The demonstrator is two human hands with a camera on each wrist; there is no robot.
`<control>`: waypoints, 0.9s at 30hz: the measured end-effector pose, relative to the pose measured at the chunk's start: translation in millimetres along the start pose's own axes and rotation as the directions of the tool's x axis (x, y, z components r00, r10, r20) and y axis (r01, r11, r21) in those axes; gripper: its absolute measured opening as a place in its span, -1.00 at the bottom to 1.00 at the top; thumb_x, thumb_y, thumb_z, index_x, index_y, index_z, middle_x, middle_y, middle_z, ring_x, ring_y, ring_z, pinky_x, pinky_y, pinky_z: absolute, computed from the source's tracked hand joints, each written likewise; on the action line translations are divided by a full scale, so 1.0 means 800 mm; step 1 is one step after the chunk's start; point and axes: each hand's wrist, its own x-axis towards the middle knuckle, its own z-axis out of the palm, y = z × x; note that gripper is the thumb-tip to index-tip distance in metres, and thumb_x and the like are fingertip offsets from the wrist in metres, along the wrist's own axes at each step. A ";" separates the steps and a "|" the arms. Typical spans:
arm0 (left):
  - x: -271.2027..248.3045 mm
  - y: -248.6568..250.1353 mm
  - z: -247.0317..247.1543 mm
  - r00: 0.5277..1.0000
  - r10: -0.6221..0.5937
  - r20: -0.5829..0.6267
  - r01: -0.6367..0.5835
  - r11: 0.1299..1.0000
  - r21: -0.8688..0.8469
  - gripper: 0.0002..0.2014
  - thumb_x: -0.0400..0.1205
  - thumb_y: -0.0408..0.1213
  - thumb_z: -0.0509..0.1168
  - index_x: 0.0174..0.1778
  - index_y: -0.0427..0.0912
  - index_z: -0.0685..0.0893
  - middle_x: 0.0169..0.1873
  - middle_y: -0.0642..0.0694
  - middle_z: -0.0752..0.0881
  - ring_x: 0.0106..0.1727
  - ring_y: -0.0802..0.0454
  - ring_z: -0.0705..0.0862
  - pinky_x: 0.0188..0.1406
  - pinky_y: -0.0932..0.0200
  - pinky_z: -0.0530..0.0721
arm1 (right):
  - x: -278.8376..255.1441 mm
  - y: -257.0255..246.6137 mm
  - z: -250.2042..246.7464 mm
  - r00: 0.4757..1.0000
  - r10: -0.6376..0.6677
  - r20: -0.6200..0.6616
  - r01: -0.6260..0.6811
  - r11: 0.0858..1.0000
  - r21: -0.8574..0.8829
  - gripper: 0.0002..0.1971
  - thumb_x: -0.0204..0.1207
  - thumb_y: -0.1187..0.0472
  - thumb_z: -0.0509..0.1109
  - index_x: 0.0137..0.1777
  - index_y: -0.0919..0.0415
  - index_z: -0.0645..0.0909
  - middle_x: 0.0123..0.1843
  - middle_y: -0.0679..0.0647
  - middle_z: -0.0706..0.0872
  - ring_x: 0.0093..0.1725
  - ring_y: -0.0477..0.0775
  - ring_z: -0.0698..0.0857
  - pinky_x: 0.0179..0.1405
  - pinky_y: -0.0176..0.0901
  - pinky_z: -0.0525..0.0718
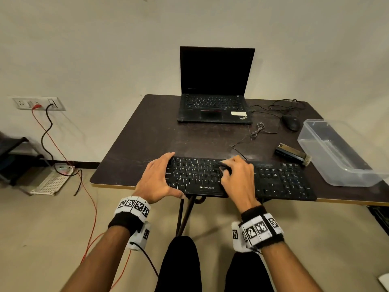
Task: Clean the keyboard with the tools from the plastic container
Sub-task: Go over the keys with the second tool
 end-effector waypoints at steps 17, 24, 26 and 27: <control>-0.001 0.002 -0.001 1.000 0.007 -0.013 -0.007 1.000 0.008 0.35 0.05 0.23 0.75 0.74 0.12 0.20 0.53 0.17 0.46 0.59 -0.01 0.33 0.63 -0.17 0.39 | 0.028 -0.005 0.012 0.997 0.078 -0.016 -0.078 0.997 0.026 -0.71 0.58 0.39 0.49 0.22 0.11 0.87 0.15 0.10 0.80 0.15 0.16 0.76 0.37 0.12 0.59; -0.001 0.002 -0.001 1.000 0.010 -0.023 -0.009 1.000 0.008 0.34 0.06 0.20 0.77 0.75 0.12 0.20 0.53 0.18 0.46 0.58 0.03 0.31 0.63 -0.13 0.37 | 0.012 -0.039 0.027 0.981 -0.107 0.160 0.105 0.994 0.016 -0.65 0.64 0.39 0.43 0.30 0.04 0.84 0.14 -0.07 0.69 0.10 0.00 0.61 0.18 -0.12 0.38; 0.000 0.000 0.000 1.000 0.008 -0.017 -0.008 1.000 -0.006 0.34 0.06 0.21 0.76 0.74 0.13 0.19 0.54 0.18 0.46 0.58 0.02 0.31 0.63 -0.16 0.37 | -0.002 -0.030 0.020 0.991 -0.094 0.096 0.090 0.995 0.047 -0.66 0.61 0.41 0.46 0.27 0.06 0.86 0.11 -0.04 0.72 0.01 -0.03 0.59 0.14 -0.12 0.37; 0.000 0.000 0.000 1.000 0.004 -0.014 -0.004 1.000 -0.006 0.34 0.06 0.22 0.76 0.74 0.13 0.19 0.54 0.18 0.45 0.59 0.02 0.31 0.64 -0.17 0.37 | 0.000 -0.024 0.016 0.997 -0.060 0.053 0.057 0.997 0.049 -0.67 0.60 0.42 0.48 0.25 0.08 0.86 0.10 -0.01 0.74 -0.02 -0.04 0.57 0.13 -0.11 0.37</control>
